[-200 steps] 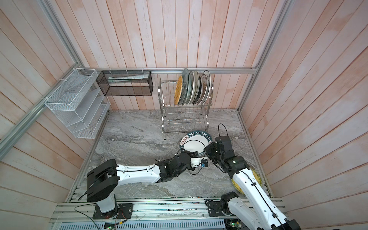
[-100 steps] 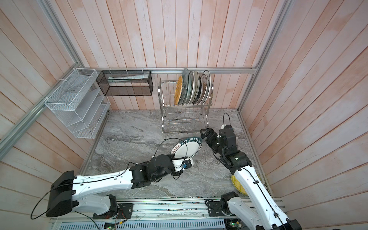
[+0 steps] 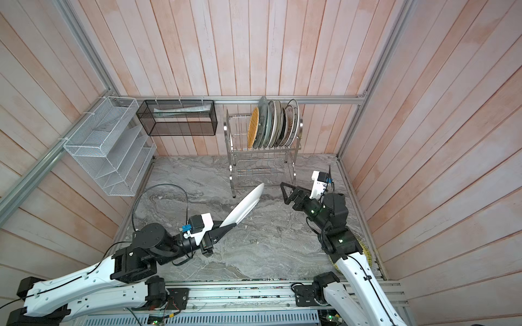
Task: Load plates into a dish rack
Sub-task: Place the plate on the dish rack.
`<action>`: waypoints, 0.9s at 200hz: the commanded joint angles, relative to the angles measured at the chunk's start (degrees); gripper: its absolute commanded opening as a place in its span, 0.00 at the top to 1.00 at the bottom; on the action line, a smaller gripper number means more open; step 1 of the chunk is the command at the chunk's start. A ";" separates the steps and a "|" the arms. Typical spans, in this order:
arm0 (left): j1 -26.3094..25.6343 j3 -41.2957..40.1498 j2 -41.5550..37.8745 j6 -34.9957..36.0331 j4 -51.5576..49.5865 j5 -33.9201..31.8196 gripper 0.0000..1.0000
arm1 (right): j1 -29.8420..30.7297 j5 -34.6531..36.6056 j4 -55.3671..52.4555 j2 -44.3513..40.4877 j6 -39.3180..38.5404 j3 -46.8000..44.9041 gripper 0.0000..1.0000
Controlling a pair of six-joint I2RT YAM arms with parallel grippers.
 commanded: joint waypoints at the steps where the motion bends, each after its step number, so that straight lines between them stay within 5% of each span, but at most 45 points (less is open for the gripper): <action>1: -0.12 6.29 2.57 -6.41 9.45 -4.74 1.00 | -0.29 -8.10 8.55 -3.38 -3.45 -5.21 0.02; 56: 1.58 23.66 19.86 -3.07 18.79 -19.63 1.00 | -0.12 -12.71 20.72 -17.27 -3.65 -20.54 0.02; 133: 21.88 47.60 42.98 -12.66 12.80 -13.58 1.00 | -0.07 -16.41 12.42 -21.56 -7.29 -19.26 0.02; 180: 28.00 59.51 54.96 -12.48 8.46 -9.93 1.00 | -0.01 -17.66 9.03 -24.86 -7.32 -19.12 0.02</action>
